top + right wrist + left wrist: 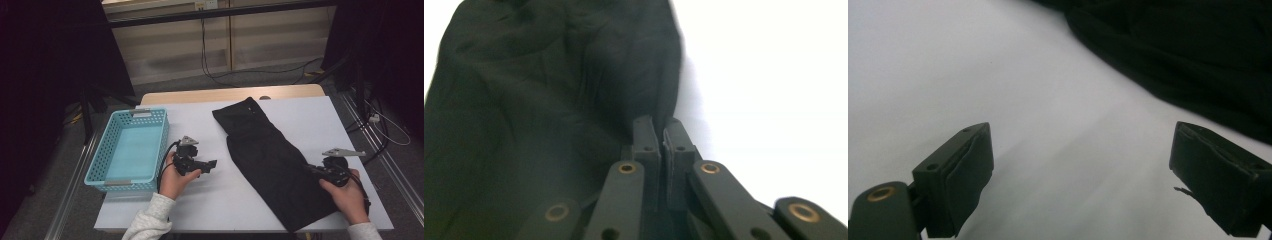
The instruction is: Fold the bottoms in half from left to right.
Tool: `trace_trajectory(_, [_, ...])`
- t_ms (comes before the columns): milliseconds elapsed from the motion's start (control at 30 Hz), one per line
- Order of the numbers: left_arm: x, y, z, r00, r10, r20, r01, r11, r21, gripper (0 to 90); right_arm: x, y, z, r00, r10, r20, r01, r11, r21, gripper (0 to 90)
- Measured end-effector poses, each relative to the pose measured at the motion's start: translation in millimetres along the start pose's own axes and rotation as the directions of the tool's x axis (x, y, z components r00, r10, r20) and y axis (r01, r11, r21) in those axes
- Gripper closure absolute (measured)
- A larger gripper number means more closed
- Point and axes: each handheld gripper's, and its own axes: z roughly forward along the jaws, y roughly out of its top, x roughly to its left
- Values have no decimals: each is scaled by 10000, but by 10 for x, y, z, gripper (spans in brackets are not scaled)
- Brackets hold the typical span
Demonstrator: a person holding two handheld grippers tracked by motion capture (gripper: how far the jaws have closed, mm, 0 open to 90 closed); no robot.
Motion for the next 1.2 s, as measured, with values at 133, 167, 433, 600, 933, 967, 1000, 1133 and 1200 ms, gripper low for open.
trace_trajectory(133, [22, 22, 28, 9998, -223, -5, 223, 9998, -7, 105, -137, 4, -23, 9994, 146, 323, -133, 9991, -398, 823])
trace_trajectory(167, [18, 31, 36, 9995, -324, 16, 324, 9995, -59, 105, -134, 4, -17, 9990, 13, 441, 3, 9994, -359, 791])
trace_trajectory(433, [-22, 99, 47, 9999, -158, 69, 159, 9999, -63, 105, 74, 60, -30, 9956, -785, 507, 817, 9945, -658, 461])
trace_trajectory(600, [-22, 71, 3, 9999, -122, -25, 122, 9999, -50, 105, 223, 99, -7, 9940, -1033, 360, 1061, 9904, -887, 335])
trace_trajectory(933, [10, -33, -87, 9998, -77, -183, 80, 9999, 124, 101, 501, 264, 150, 9881, -1536, 27, 1529, 9812, -1178, 278])
trace_trajectory(967, [8, -44, -92, 9997, -27, -251, 32, 9998, 184, 100, 537, 298, 182, 9863, -1649, -21, 1634, 9791, -1214, 281])
trace_trajectory(1000, [9, -52, -98, 9998, 25, -210, -21, 9998, 174, 98, 575, 332, 222, 9837, -1796, -89, 1774, 9774, -1146, 281])
trace_trajectory(1133, [23, -67, -132, 9995, -57, -324, 59, 10000, 46, 97, 674, 496, 383, 9806, -1948, -230, 1918, 9767, -965, 276])
trace_trajectory(1200, [27, -72, -143, 9994, -20, -335, 22, 10000, 73, 97, 718, 581, 469, 9816, -1891, -250, 1853, 9764, -1112, 274])
